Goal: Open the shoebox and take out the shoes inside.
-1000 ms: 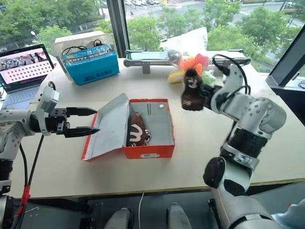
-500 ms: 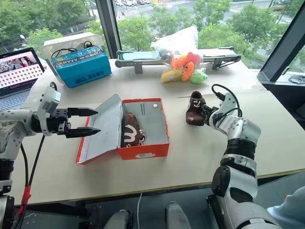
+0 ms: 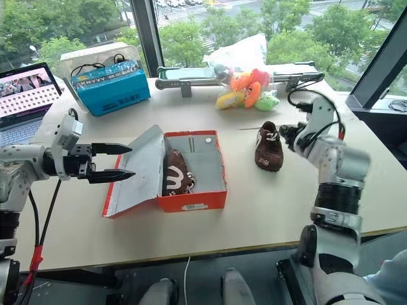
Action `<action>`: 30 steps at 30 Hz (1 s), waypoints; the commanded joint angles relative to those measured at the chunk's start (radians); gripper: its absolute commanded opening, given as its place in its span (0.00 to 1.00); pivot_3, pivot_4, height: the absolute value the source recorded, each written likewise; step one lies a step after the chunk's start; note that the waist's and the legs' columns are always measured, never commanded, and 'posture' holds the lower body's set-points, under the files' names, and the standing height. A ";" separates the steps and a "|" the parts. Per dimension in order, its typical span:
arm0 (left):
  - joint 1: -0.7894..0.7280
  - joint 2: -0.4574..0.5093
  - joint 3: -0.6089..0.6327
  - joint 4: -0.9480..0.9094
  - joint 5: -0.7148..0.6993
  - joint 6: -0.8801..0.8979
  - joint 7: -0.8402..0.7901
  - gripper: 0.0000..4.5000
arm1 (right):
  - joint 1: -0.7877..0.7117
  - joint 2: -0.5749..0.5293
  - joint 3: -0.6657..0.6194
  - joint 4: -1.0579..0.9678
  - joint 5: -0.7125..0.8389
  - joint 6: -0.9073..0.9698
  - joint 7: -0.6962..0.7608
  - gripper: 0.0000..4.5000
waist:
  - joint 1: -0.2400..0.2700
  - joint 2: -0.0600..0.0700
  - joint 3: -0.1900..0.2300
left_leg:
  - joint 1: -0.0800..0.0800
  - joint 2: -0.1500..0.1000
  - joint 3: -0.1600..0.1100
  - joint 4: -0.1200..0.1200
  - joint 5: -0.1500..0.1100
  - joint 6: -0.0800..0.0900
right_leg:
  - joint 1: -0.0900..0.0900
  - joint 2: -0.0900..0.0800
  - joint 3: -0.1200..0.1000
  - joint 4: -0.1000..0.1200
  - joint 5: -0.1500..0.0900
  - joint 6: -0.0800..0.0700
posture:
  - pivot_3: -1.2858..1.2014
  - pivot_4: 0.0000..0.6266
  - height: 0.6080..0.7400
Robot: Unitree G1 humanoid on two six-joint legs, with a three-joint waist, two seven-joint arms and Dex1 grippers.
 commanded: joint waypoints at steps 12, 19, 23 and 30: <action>-0.033 -0.004 -0.005 -0.005 -0.001 -0.004 -0.013 1.00 | -0.101 0.299 0.143 -0.424 0.300 0.449 0.090 0.50 | -0.001 -0.001 0.000 | 0.001 0.002 -0.001 0.001 0.000 0.000 | 0.000 0.002 0.000 0.002 0.000 -0.001 | 0.52 0.24 0.74; -0.023 -0.007 -0.004 -0.013 -0.004 0.000 -0.010 1.00 | -0.024 0.292 0.298 -0.428 0.299 0.469 0.119 0.96 | 0.023 -0.001 0.000 | -0.003 -0.001 -0.002 0.002 0.000 0.000 | -0.001 -0.001 -0.001 0.001 0.001 -0.002 | 0.52 0.24 0.74; -0.020 -0.011 -0.003 -0.018 -0.007 0.002 -0.006 1.00 | 0.001 0.254 0.359 -0.379 0.291 0.445 0.153 0.98 | 0.023 -0.001 0.000 | -0.001 0.000 -0.002 0.002 0.000 0.000 | -0.001 0.000 -0.001 0.001 0.001 -0.002 | 0.52 0.24 0.74; -0.006 -0.013 0.001 -0.028 -0.010 0.003 -0.003 1.00 | 0.014 0.238 0.452 -0.208 0.225 0.323 0.202 0.98 | 0.018 -0.001 -0.001 | -0.001 0.001 -0.001 0.002 0.000 0.000 | -0.001 0.001 -0.001 0.001 0.001 -0.002 | 0.52 0.24 0.74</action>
